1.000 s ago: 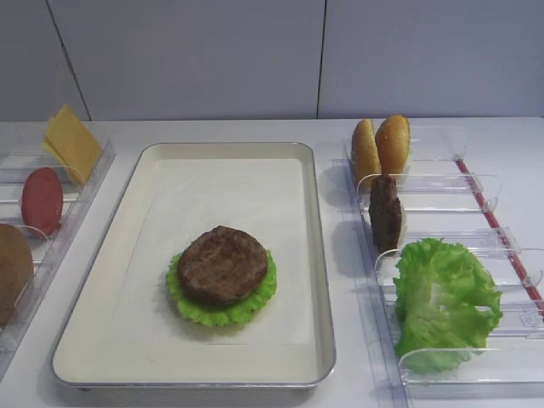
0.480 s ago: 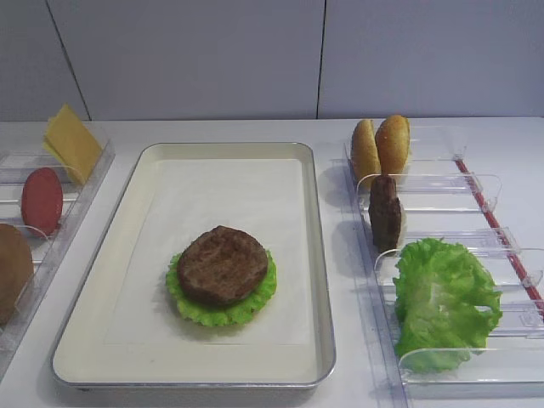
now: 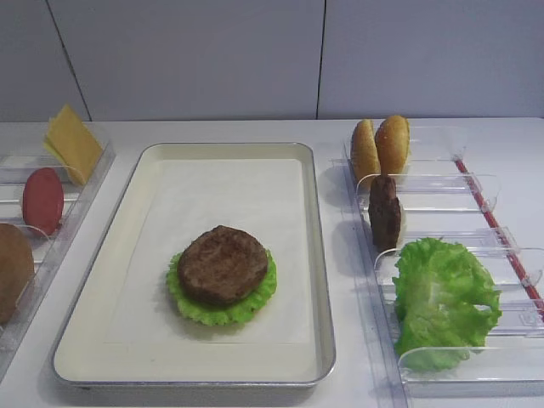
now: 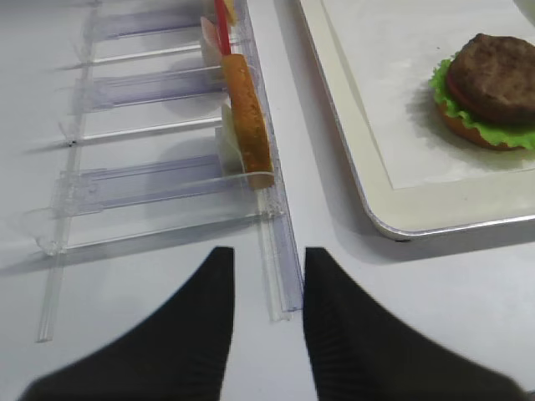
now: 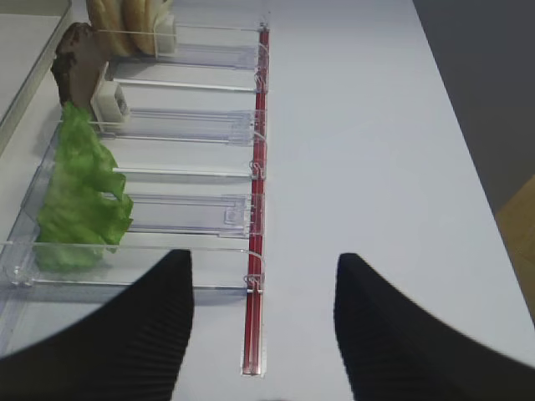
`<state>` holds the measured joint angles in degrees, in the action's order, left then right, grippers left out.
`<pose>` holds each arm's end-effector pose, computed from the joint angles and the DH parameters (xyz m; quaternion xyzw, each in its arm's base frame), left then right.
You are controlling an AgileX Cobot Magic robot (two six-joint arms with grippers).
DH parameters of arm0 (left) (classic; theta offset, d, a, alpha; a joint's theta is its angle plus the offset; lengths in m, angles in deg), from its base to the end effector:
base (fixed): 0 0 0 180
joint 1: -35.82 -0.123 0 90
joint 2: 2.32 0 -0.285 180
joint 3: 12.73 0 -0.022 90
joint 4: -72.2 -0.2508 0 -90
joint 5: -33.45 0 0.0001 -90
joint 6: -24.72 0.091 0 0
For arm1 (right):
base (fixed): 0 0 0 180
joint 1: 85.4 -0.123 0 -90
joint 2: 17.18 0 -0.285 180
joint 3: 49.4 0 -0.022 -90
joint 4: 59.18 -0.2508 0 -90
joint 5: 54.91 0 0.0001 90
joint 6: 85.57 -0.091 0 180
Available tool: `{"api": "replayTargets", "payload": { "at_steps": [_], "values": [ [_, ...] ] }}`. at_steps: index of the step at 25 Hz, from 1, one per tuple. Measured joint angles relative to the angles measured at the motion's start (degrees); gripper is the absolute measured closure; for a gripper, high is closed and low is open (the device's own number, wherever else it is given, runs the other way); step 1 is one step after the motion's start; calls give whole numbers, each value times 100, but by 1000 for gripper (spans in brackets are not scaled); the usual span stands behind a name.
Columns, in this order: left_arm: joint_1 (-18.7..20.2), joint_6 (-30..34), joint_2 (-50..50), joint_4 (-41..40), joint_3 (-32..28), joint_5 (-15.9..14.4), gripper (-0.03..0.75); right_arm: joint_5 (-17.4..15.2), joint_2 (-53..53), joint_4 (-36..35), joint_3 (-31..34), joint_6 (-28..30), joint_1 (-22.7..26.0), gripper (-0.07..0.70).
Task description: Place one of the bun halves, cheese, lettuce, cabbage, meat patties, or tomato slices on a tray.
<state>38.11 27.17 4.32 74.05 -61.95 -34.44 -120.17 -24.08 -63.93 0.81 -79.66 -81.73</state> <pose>-0.0124 -0.0022 0.2643 0.0382 0.8810 -0.0154 0.4714 -0.0072 0.0073 0.2633 -0.0201 0.8752 0.0010 0.4833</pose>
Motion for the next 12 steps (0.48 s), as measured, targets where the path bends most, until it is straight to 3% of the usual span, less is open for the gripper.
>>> {"api": "replayTargets", "payload": {
  "at_steps": [12],
  "values": [
    [0, 0, 0, 0, 0, 0, 494, 0, 9, 0, 0, 113, 4, 264]
  ]
}}
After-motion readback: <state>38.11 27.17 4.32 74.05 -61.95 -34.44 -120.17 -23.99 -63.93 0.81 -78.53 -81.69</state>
